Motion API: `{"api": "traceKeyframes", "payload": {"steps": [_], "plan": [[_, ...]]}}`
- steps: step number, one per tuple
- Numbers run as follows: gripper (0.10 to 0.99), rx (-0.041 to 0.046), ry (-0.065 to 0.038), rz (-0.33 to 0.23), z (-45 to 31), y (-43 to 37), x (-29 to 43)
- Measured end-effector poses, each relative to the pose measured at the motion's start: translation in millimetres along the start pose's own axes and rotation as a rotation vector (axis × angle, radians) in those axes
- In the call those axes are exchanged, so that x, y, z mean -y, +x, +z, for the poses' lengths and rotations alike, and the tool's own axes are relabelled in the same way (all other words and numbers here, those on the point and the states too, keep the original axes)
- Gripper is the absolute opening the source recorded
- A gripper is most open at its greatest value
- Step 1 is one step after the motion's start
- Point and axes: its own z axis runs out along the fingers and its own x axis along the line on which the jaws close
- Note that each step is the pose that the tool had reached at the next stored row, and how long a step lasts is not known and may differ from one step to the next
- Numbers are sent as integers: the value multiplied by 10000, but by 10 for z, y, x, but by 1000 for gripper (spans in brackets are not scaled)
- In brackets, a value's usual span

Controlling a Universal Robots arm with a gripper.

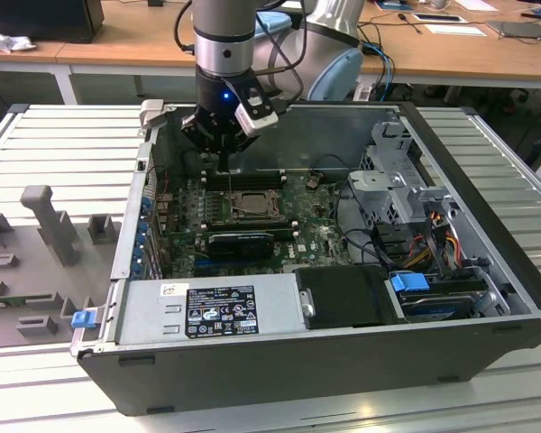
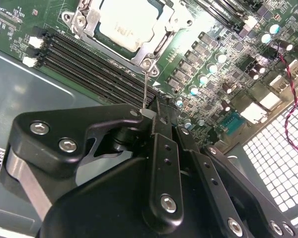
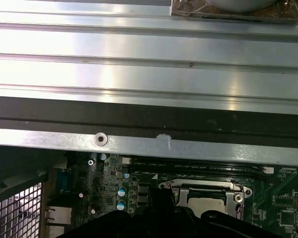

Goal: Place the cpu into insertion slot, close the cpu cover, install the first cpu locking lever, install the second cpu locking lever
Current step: 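Install the first cpu locking lever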

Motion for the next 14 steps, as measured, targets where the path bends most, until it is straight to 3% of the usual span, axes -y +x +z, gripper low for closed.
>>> {"api": "traceKeyframes", "payload": {"steps": [14], "plan": [[106,0,0,0,-1,-56,3]]}}
